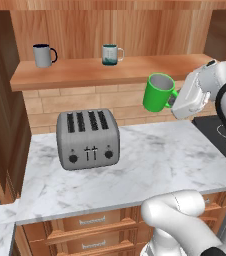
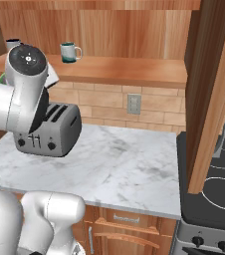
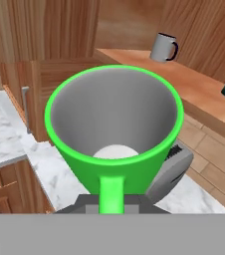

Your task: Pick the mug on the counter and place it in the cabinet with the handle facing the right, like the mugs already inside.

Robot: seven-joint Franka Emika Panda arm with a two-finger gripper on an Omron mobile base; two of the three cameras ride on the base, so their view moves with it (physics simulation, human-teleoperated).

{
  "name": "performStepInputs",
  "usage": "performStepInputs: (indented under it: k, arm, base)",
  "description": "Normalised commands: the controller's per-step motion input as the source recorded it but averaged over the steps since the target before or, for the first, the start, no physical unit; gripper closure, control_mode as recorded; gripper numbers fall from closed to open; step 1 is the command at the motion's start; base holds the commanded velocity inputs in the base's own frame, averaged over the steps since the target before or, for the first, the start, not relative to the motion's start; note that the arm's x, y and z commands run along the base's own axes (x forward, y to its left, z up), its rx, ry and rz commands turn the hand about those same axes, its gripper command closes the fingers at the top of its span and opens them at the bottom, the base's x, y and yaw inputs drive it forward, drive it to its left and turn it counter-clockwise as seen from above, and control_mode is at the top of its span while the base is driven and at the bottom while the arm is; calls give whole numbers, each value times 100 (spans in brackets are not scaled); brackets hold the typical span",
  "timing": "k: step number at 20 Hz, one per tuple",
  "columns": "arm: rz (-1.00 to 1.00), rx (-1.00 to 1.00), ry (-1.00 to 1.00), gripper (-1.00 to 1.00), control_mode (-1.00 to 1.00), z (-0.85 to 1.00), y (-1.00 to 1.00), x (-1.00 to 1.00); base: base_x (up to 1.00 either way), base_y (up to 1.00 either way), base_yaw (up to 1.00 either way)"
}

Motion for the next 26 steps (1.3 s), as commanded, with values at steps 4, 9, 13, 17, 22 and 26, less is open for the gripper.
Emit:
performStepInputs:
  k: [4, 9, 13, 17, 22, 26]
  arm:
    - [0, 4, -1, 100, -100, 0, -14, 30]
    - [0, 3, -2, 100, -100, 0, -4, 35]
    - [0, 3, -3, 100, -100, 0, -2, 31]
    - [0, 7, -1, 100, -100, 1, -4, 34]
    - [0, 10, 0, 100, -100, 4, -7, 36]
    - [1, 11, 0, 100, -100, 15, -7, 43]
  base:
    - [0, 0, 0]
    - [0, 0, 0]
    - [0, 0, 0]
    - [0, 0, 0]
    - [0, 0, 0]
    - [0, 0, 0]
